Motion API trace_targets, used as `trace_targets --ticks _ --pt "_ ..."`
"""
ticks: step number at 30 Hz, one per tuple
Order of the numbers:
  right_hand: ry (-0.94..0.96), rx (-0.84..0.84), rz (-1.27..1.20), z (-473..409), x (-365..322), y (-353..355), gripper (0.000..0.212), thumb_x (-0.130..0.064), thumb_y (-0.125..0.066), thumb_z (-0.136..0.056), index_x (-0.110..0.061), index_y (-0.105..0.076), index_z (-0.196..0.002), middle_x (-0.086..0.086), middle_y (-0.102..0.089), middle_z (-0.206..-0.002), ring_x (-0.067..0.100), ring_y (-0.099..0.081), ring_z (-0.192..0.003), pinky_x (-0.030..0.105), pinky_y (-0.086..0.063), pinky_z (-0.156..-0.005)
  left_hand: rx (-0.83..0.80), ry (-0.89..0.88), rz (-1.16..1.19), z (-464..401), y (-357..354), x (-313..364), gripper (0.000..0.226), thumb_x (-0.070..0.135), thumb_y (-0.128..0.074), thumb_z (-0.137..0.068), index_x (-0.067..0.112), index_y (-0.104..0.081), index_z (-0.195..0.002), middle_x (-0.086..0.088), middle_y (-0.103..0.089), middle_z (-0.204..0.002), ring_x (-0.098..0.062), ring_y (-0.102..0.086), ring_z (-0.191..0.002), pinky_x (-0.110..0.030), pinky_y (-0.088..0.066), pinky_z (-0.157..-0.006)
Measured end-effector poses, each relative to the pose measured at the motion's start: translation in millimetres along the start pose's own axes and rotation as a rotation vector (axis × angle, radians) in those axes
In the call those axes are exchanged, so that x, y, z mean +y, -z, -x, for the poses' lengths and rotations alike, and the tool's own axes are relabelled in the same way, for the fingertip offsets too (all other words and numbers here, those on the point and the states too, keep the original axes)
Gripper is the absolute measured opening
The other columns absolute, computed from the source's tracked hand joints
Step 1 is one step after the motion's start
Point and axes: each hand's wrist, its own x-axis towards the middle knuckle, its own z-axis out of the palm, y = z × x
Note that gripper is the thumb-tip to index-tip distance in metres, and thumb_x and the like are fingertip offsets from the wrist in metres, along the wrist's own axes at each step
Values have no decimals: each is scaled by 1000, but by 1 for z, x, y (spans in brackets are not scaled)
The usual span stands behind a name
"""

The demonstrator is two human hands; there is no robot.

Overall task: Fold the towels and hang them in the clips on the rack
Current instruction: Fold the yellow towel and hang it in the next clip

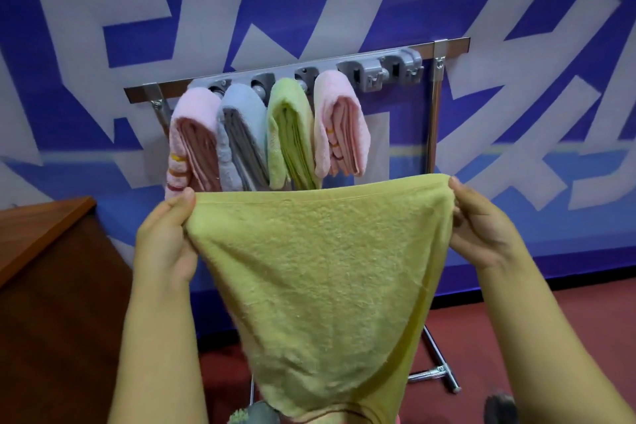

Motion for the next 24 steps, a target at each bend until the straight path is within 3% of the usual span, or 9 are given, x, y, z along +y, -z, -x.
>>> trace_targets --ticks 3,8,14,18,24 --pt "-12 25 -21 5 12 -19 35 -11 -44 -95 -12 -62 -65 -7 -47 -47 0 -45 -42 17 -50 -49 55 64 -17 10 -6 -14 19 11 -55 -92 11 -59 -73 -2 -64 -60 -9 -60 -59 -20 -52 -53" --pt "62 155 225 14 39 -51 21 -7 -52 -93 -7 -60 -73 -1 -52 -50 4 -52 -46 22 -54 -52 -89 89 -117 47 -41 -25 13 8 -55 -91 9 -56 -78 -4 -62 -65 -9 -63 -54 -21 -54 -50" --pt "185 78 504 36 59 -86 19 -10 -64 -87 -13 -67 -68 -2 -57 -51 11 -55 -54 25 -52 -57 -311 100 -160 85 -79 -25 1 2 -59 -86 1 -59 -86 -12 -65 -73 -15 -67 -61 -28 -58 -58" --pt "268 11 625 49 58 -98 10 -13 -68 -83 -16 -71 -74 -2 -66 -59 8 -61 -60 24 -53 -58 -346 86 -191 101 -90 -26 4 1 -64 -82 3 -62 -83 -13 -68 -73 -22 -69 -66 -37 -58 -66" --pt "294 50 655 56 53 -98 6 -17 -71 -81 -18 -74 -76 5 -72 -73 22 -69 -75 42 -58 -75 -347 21 -289 109 -92 -22 9 0 -65 -82 9 -63 -80 -12 -68 -74 -15 -69 -67 -23 -57 -60"
